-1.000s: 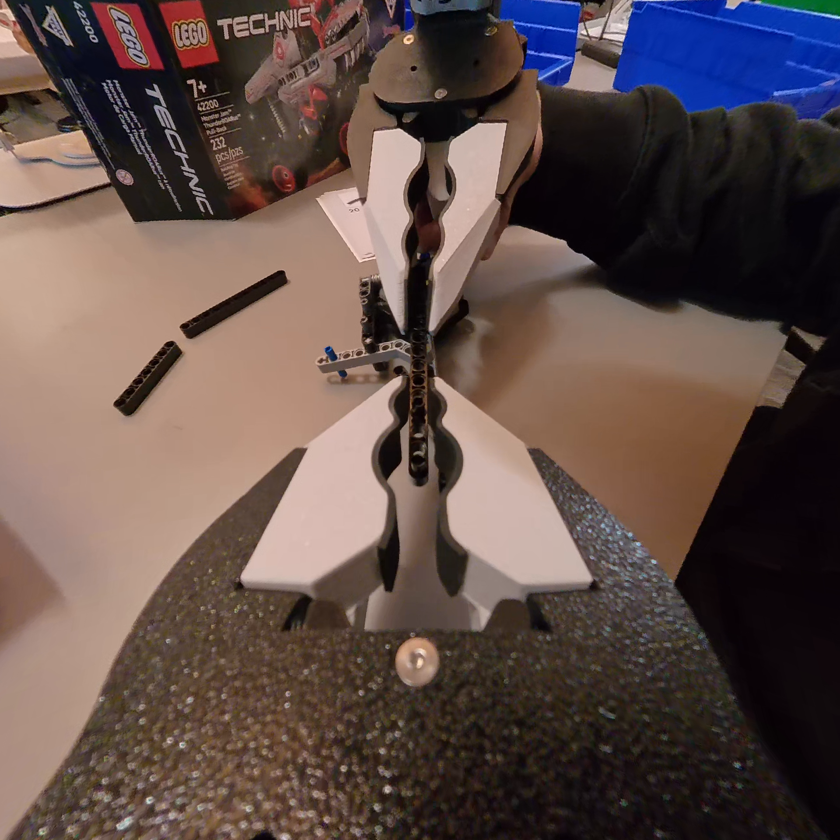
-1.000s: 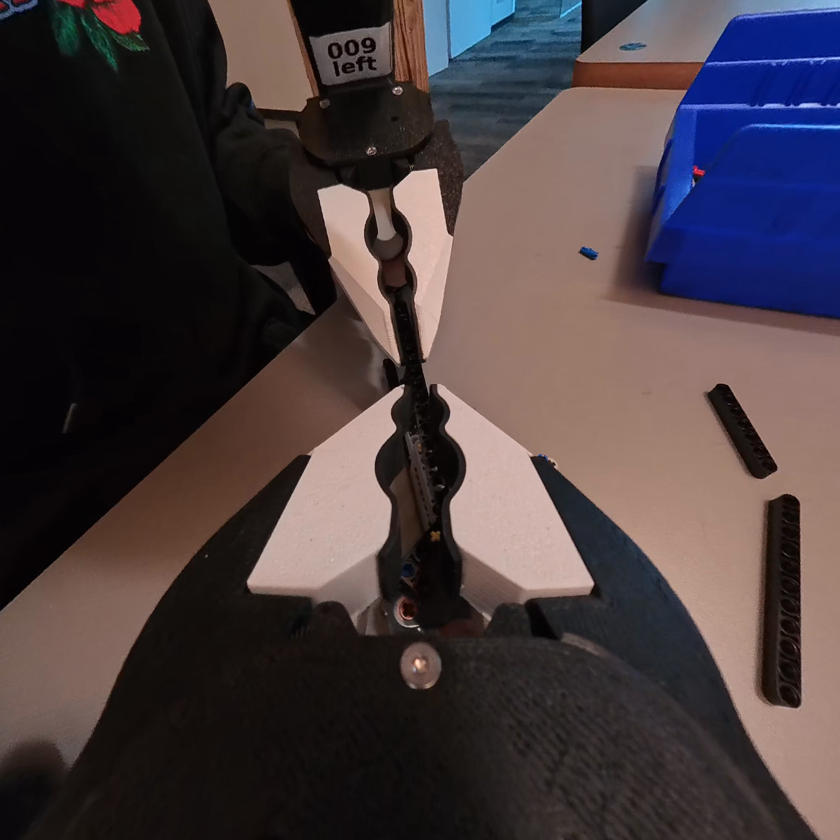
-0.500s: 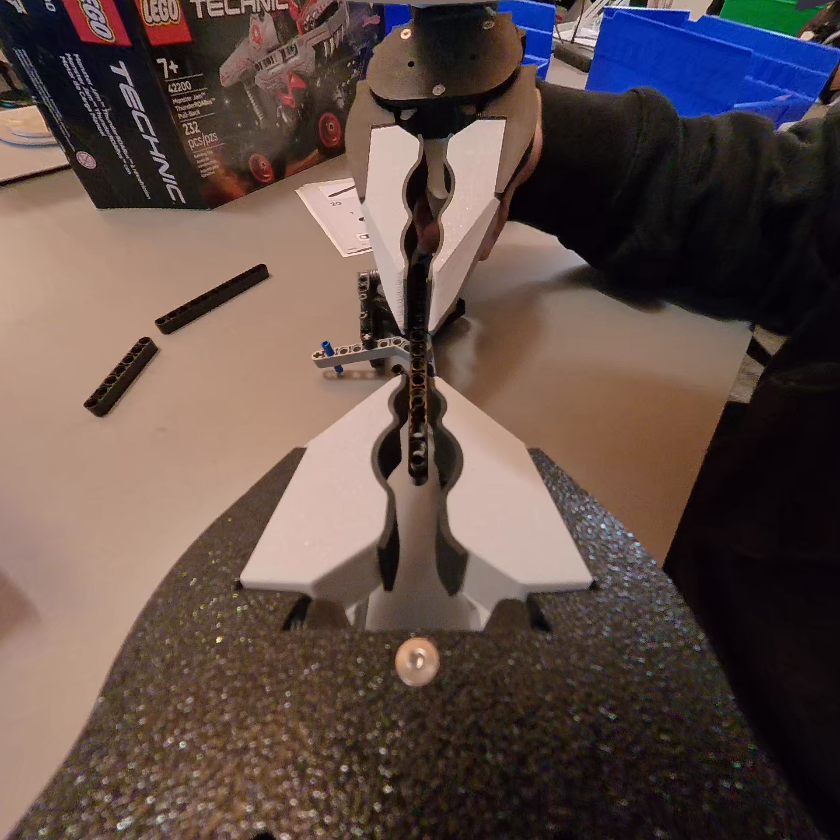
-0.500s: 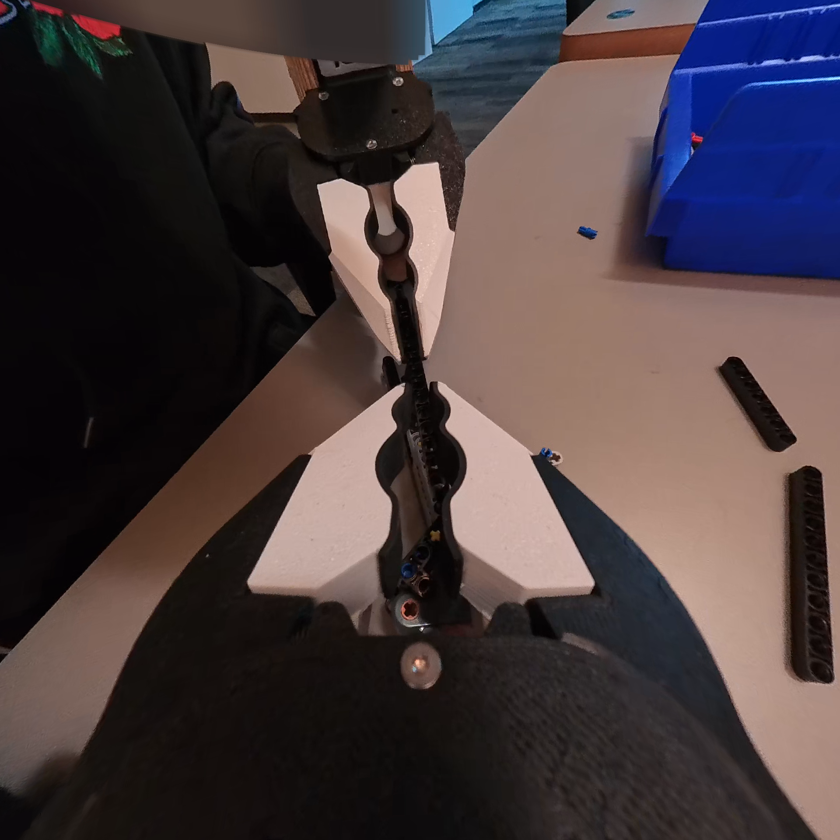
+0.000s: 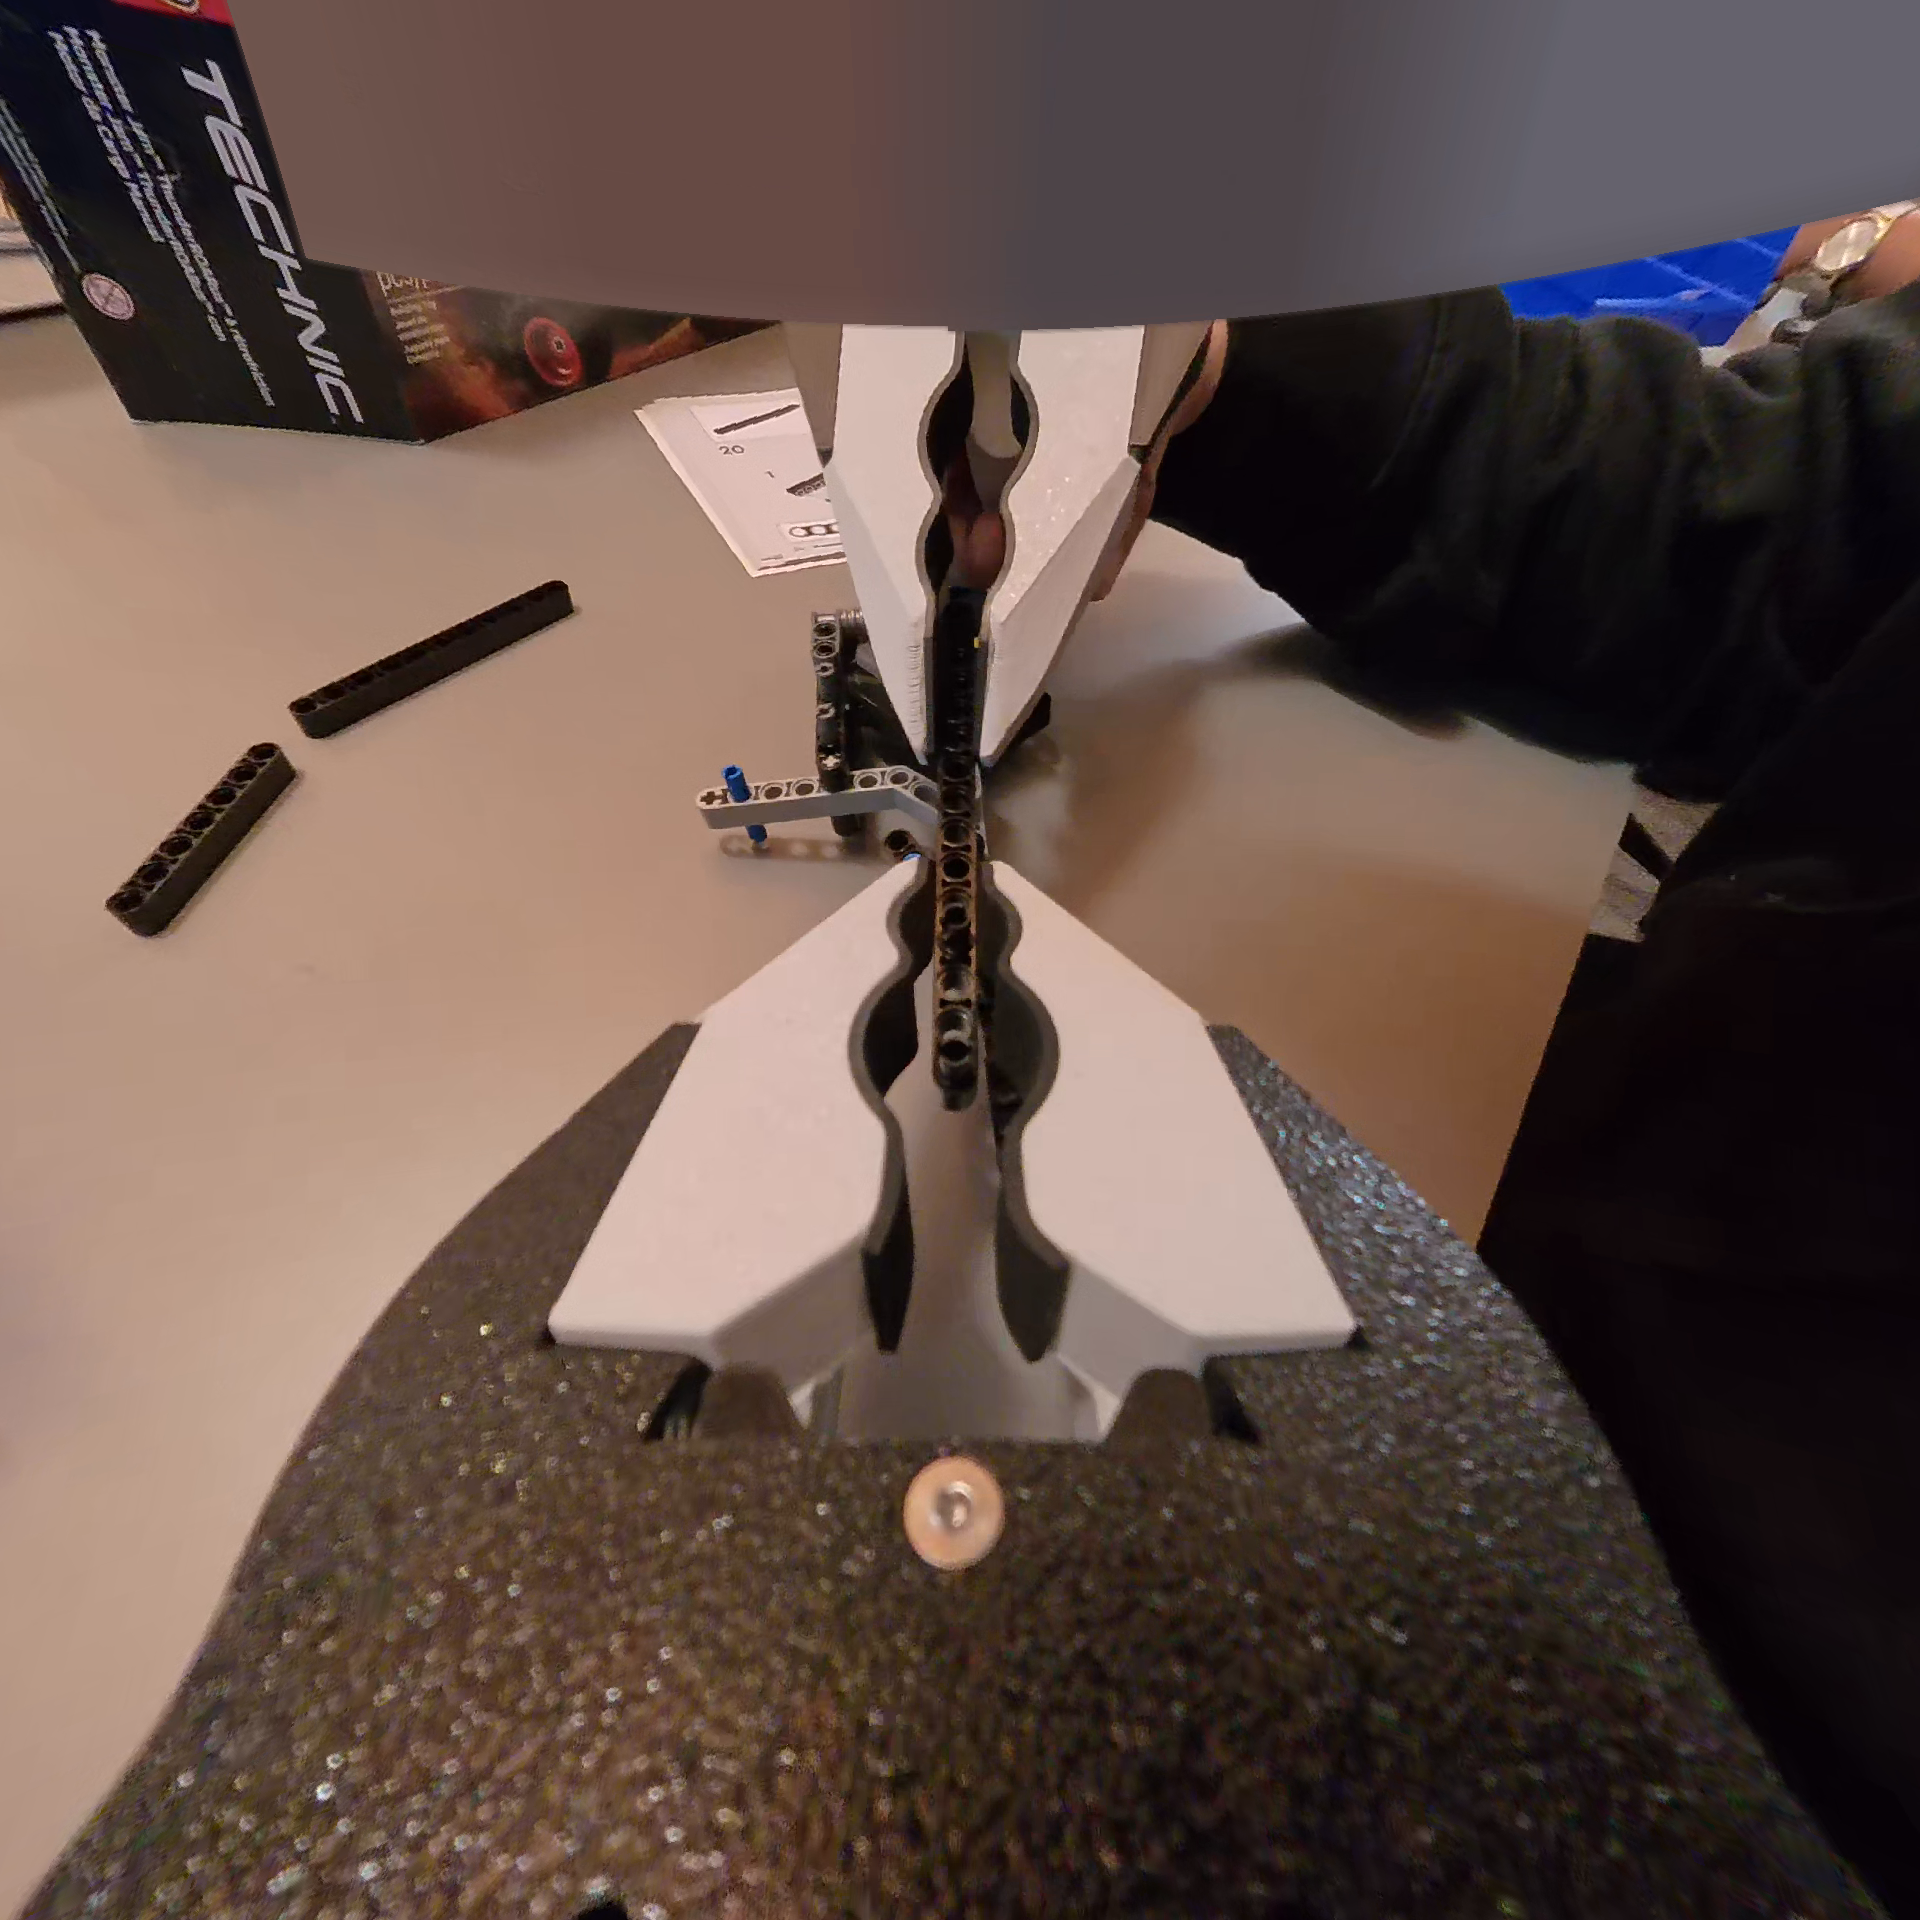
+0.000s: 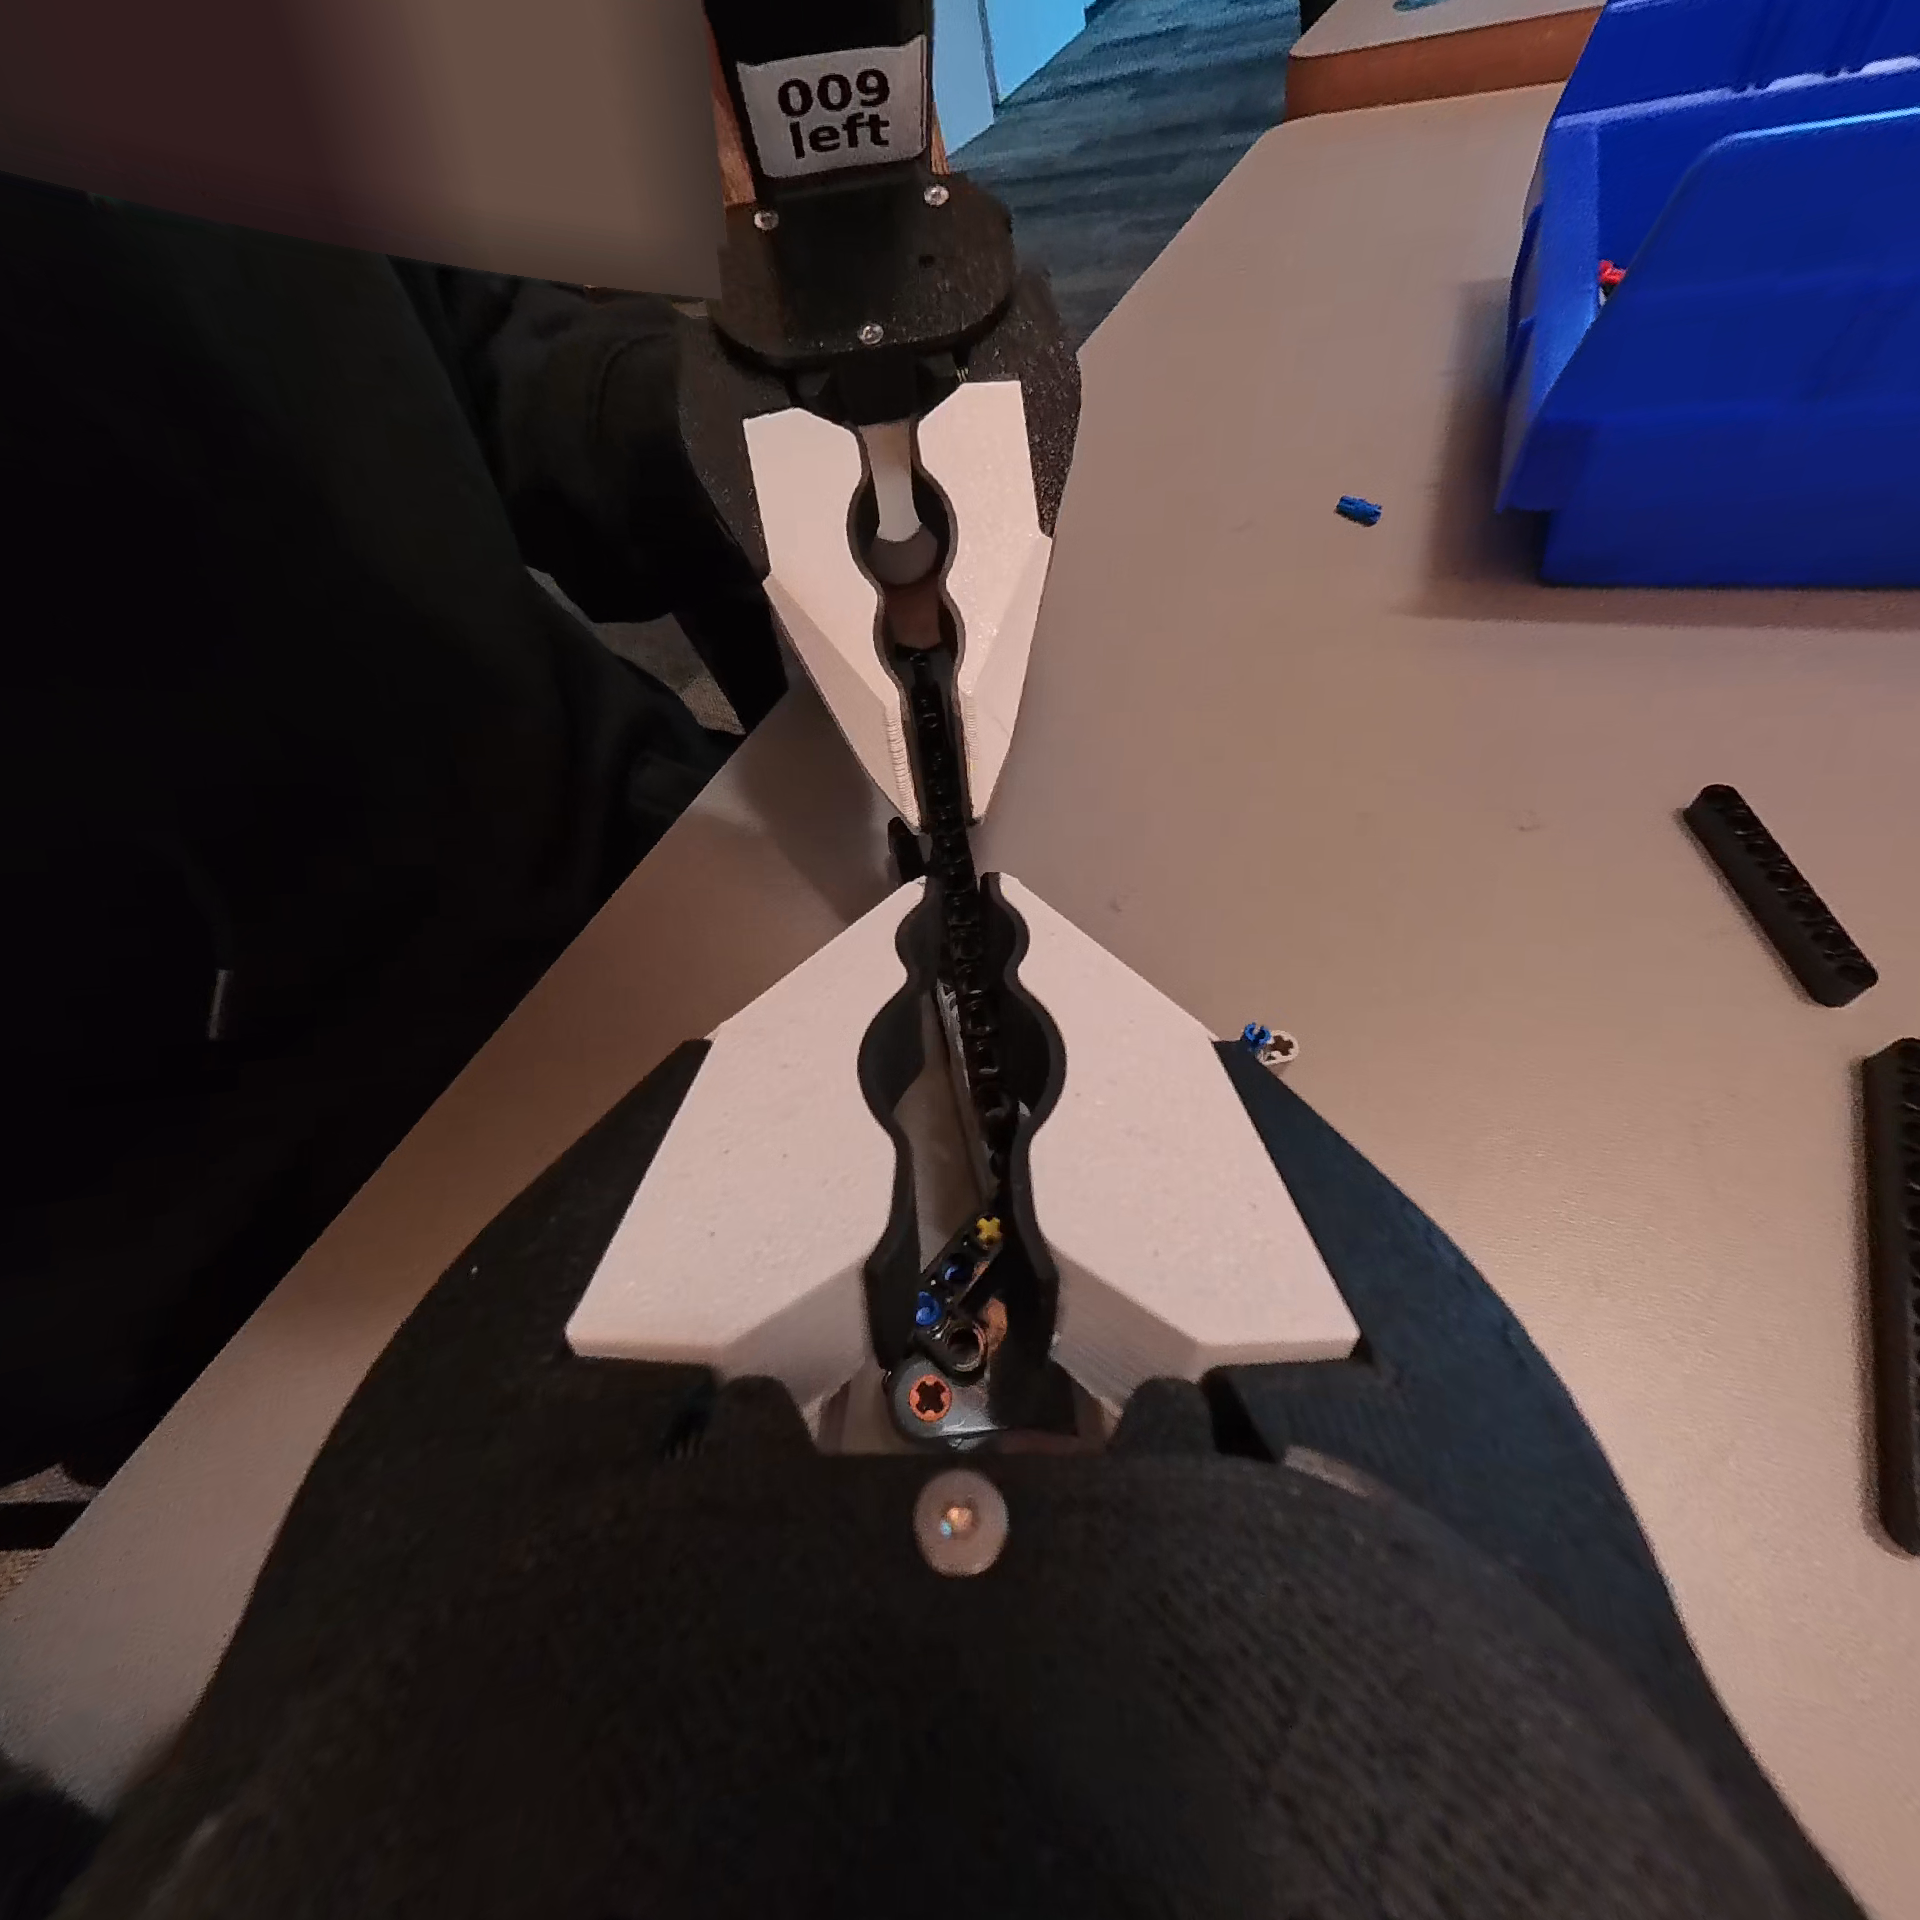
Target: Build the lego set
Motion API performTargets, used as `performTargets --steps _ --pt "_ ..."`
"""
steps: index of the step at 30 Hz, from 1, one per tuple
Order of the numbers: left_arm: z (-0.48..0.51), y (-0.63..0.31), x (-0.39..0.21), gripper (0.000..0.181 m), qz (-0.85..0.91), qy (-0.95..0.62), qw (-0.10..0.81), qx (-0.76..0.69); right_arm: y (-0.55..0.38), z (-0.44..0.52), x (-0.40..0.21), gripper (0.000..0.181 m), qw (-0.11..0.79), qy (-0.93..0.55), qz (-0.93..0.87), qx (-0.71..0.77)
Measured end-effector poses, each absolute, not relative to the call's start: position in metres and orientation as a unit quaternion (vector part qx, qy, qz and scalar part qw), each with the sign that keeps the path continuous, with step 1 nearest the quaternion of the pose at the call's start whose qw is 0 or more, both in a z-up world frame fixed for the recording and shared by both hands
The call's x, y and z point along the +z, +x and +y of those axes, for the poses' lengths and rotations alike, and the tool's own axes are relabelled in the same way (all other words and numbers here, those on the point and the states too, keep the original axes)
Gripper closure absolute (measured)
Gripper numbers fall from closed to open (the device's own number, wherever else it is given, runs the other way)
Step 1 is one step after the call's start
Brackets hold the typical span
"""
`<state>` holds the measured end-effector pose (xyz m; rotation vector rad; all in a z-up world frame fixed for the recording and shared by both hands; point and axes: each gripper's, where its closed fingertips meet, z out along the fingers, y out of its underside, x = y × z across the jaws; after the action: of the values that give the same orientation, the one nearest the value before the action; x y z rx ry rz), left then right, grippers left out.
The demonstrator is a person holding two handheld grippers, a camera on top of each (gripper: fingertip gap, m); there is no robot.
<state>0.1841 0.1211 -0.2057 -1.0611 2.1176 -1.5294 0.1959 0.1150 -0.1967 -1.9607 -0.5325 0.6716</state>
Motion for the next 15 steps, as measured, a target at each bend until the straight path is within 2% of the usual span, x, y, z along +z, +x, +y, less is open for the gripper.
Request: performTargets --steps 15 --pt "0.118 0.182 -0.206 0.175 0.755 -0.348 0.203 -0.517 0.198 0.104 -0.194 0.169 0.510 -0.801 -0.232 0.210"
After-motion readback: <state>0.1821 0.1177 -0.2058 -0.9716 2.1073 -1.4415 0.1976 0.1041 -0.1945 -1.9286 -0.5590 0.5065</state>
